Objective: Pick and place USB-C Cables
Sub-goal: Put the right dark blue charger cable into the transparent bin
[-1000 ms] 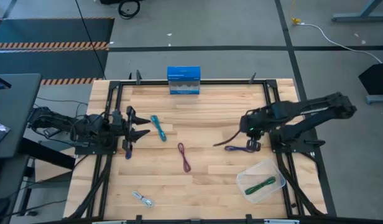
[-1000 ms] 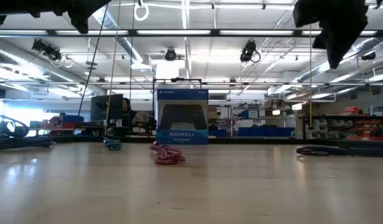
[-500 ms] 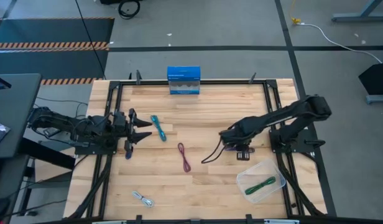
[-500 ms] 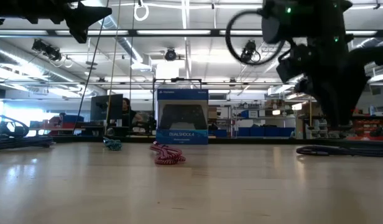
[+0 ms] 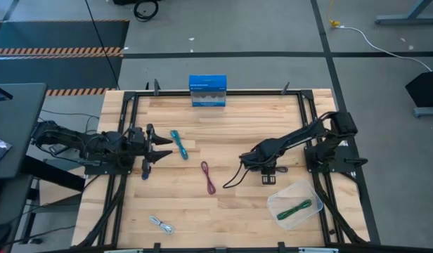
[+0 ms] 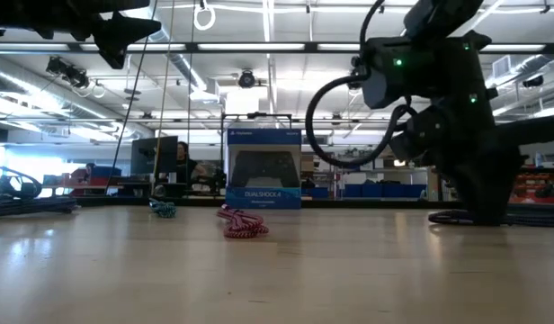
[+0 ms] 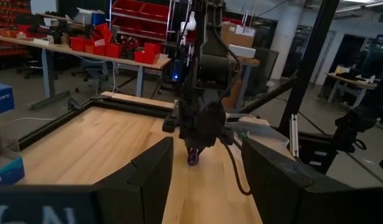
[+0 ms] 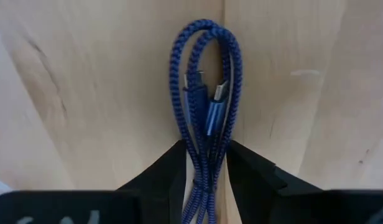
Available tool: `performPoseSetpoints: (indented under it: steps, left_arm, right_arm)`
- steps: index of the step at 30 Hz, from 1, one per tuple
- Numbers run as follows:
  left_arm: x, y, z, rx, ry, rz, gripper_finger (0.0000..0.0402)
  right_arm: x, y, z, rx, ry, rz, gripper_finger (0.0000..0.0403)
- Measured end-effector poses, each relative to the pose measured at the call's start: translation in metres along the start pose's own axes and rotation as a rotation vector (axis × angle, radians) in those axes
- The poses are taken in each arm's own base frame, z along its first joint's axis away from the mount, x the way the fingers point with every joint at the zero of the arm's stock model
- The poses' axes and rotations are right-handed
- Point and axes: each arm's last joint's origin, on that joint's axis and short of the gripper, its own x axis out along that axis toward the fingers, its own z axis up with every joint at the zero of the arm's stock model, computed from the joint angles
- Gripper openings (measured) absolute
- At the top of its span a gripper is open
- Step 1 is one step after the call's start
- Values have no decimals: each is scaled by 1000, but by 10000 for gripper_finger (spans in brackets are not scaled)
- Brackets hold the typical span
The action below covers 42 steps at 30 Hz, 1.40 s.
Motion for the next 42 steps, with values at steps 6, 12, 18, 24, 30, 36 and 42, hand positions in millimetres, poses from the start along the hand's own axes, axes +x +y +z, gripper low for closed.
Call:
performPoseSetpoints:
  steps: [6, 12, 18, 24, 30, 36, 42]
  left_arm:
    - [0, 0, -1, 2, 6, 1, 199]
    - [0, 0, -1, -5, 6, 1, 199]
    - [0, 0, -1, -17, 6, 1, 199]
    - [0, 0, 0, -16, 5, 1, 199]
    - [0, 0, 0, -14, 3, 3, 199]
    - [0, 0, 0, -34, 4, 1, 199]
    - [-1, -4, -1, -55, 10, -29, 199]
  right_arm:
    - [5, 3, 0, -5, 12, -57, 70]
    - [-20, 9, -13, 12, -60, -60, 13]
    - [-68, 31, -32, 25, -99, -29, 11]
    - [-123, 77, -45, -70, -126, 109, 11]
    - [-132, 124, -58, -97, -44, 146, 11]
    - [-98, 150, -69, -131, 85, 54, 11]
    - [-62, 168, -76, -172, 194, 17, 11]
